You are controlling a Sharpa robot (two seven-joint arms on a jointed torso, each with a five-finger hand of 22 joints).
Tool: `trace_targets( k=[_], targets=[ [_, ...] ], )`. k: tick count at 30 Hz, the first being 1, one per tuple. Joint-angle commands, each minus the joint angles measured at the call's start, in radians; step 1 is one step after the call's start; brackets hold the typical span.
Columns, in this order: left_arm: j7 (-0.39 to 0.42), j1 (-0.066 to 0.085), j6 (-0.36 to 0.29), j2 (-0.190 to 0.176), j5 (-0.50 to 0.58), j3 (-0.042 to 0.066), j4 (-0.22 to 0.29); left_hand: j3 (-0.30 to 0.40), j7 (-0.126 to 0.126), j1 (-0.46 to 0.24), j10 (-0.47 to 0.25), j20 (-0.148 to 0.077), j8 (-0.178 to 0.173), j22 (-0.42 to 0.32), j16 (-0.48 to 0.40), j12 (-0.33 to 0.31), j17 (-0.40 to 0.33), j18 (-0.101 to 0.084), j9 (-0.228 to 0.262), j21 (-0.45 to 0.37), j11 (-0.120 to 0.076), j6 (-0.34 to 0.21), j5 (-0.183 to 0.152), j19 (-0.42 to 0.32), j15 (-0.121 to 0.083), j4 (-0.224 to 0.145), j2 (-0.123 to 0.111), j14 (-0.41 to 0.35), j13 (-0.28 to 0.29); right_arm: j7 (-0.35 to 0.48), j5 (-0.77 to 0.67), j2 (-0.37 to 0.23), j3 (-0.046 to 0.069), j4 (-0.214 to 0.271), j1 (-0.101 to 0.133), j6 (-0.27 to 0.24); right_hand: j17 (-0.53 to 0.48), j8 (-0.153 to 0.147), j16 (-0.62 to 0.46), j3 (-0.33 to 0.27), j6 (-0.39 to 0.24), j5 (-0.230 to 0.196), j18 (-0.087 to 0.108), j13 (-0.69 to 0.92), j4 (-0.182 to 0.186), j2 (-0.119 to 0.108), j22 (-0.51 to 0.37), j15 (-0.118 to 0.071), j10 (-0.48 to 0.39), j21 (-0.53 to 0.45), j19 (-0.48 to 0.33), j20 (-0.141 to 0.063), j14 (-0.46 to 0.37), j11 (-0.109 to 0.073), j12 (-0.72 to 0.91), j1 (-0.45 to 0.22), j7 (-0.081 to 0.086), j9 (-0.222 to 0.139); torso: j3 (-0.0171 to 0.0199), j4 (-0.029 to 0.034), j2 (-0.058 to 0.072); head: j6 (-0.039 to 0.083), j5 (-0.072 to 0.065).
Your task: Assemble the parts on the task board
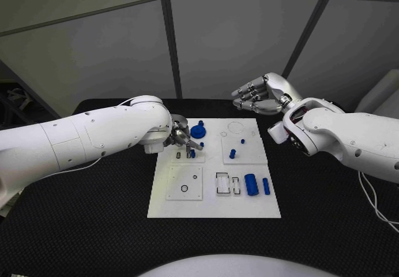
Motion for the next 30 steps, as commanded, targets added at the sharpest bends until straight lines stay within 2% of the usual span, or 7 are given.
trace_targets(
  k=[1,14,24,30],
  targets=[
    [-0.003,0.001,0.007,0.002,0.007,0.000,-0.001,-0.002,0.001,0.002,-0.004,0.000,0.005,0.000,-0.007,0.000,0.062,0.003,0.002,0.005,-0.003,-0.005,-0.005,0.007,-0.009,-0.003,0.005,0.047,-0.001,0.003,0.003,0.001,0.001,0.002,0.002,0.002,-0.001,-0.006,-0.004,-0.002,-0.002,0.004,0.001,-0.002,-0.006,0.003,-0.001,0.003,-0.002,-0.006,0.001,0.007,-0.005,0.006,-0.005,-0.010,0.006,0.000,0.0001,-0.0001,0.000,-0.001,-0.001],
    [-0.004,0.001,0.019,0.004,0.007,0.000,-0.008,-0.003,0.001,0.009,-0.006,0.000,0.007,-0.001,-0.007,-0.002,0.063,0.003,0.005,0.005,-0.003,-0.007,-0.005,0.007,-0.009,-0.006,0.005,0.047,-0.004,0.000,0.003,0.001,0.001,0.002,0.002,0.004,-0.002,-0.006,-0.005,-0.002,-0.003,0.004,0.001,-0.002,-0.007,0.004,-0.003,0.004,-0.003,-0.008,0.000,0.007,-0.006,0.006,-0.005,-0.010,0.006,0.000,0.0001,0.0000,0.000,-0.005,-0.003],
    [-0.008,0.000,0.071,0.008,0.006,-0.004,-0.011,0.000,0.001,0.025,-0.005,0.000,0.012,0.010,-0.007,-0.001,0.064,0.001,0.014,0.011,-0.003,-0.009,-0.005,0.009,-0.009,-0.012,0.012,0.047,-0.003,-0.002,0.003,0.001,0.001,0.003,0.002,0.006,-0.003,-0.006,-0.006,-0.001,-0.003,0.005,0.002,-0.003,-0.008,0.004,-0.004,0.004,-0.003,-0.009,0.000,0.008,-0.007,0.006,-0.005,-0.010,0.006,0.000,0.0002,-0.0005,0.000,-0.009,-0.005],
    [-0.010,0.000,0.082,0.011,-0.003,-0.007,-0.012,0.017,-0.001,0.030,-0.004,-0.001,0.019,0.018,-0.007,-0.002,0.064,0.000,0.024,0.017,-0.005,-0.009,-0.003,0.011,-0.010,-0.012,0.012,0.047,-0.007,-0.004,0.003,0.000,0.001,0.003,0.002,0.007,-0.003,-0.006,-0.006,-0.001,-0.003,0.005,0.002,-0.003,-0.008,0.004,-0.004,0.004,-0.003,-0.009,0.000,0.008,-0.007,0.006,-0.005,-0.010,0.006,0.000,0.0001,0.0003,0.000,-0.011,-0.006]
  ],
)
